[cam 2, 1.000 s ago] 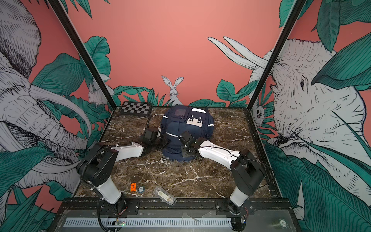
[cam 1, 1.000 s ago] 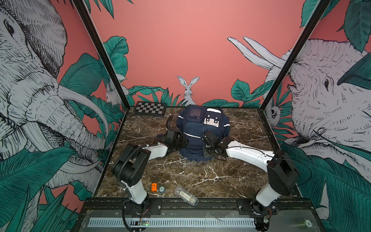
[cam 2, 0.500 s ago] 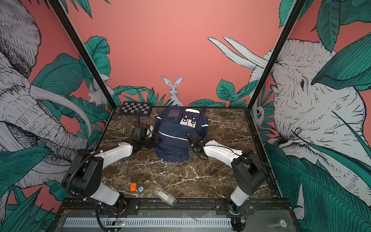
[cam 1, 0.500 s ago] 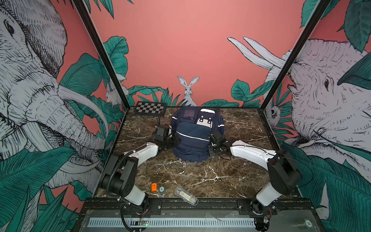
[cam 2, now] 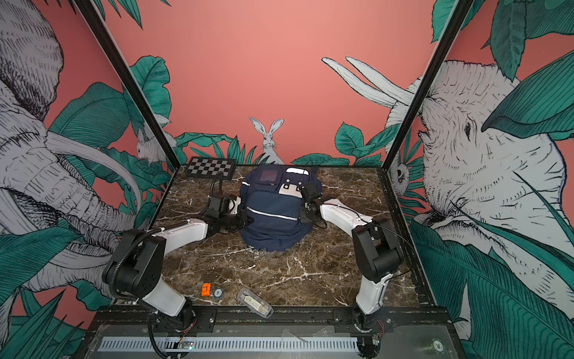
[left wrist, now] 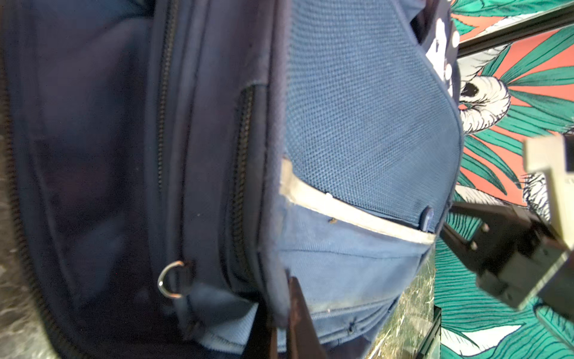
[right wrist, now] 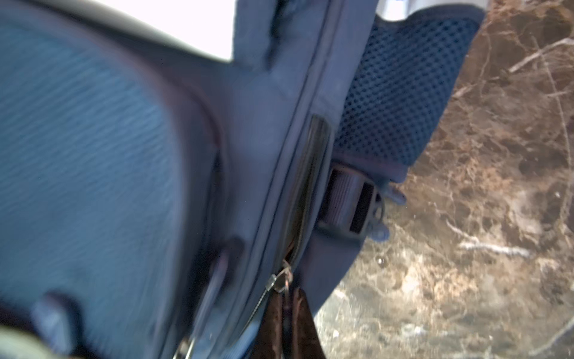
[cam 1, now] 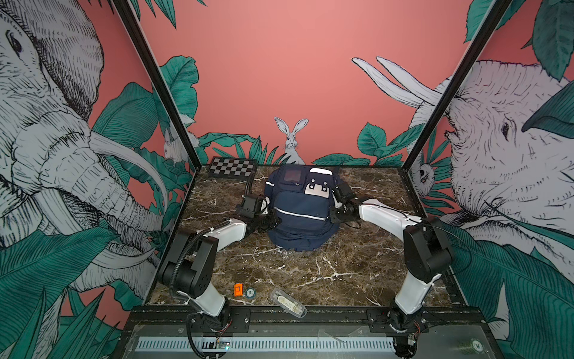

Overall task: Pack books, pencil case, and school supplies into a backpack
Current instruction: Zip the student bag at the top-center of the table.

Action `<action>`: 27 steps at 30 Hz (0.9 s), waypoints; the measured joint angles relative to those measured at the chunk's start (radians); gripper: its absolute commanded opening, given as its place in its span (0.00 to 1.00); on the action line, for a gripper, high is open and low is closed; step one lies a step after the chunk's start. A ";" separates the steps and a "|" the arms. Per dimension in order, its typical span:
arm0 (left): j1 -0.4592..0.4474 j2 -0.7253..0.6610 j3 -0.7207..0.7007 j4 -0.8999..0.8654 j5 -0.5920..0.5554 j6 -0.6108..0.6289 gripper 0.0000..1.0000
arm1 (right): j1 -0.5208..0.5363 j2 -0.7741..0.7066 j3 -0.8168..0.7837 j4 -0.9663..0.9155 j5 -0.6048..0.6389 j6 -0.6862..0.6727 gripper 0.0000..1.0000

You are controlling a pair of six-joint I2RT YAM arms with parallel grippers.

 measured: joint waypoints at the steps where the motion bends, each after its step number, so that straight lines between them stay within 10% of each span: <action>1: 0.001 0.003 0.000 0.000 0.003 0.003 0.00 | -0.007 0.015 0.018 -0.008 -0.005 -0.003 0.00; 18: -0.041 0.014 -0.002 0.051 0.038 -0.035 0.00 | -0.118 0.204 0.325 -0.109 -0.070 -0.033 0.00; 22: -0.068 0.015 0.006 0.055 0.011 -0.065 0.00 | -0.139 0.196 0.328 -0.104 -0.055 -0.043 0.31; 27: -0.082 0.014 0.006 0.055 -0.013 -0.097 0.00 | -0.171 0.000 0.113 -0.043 -0.051 -0.009 0.30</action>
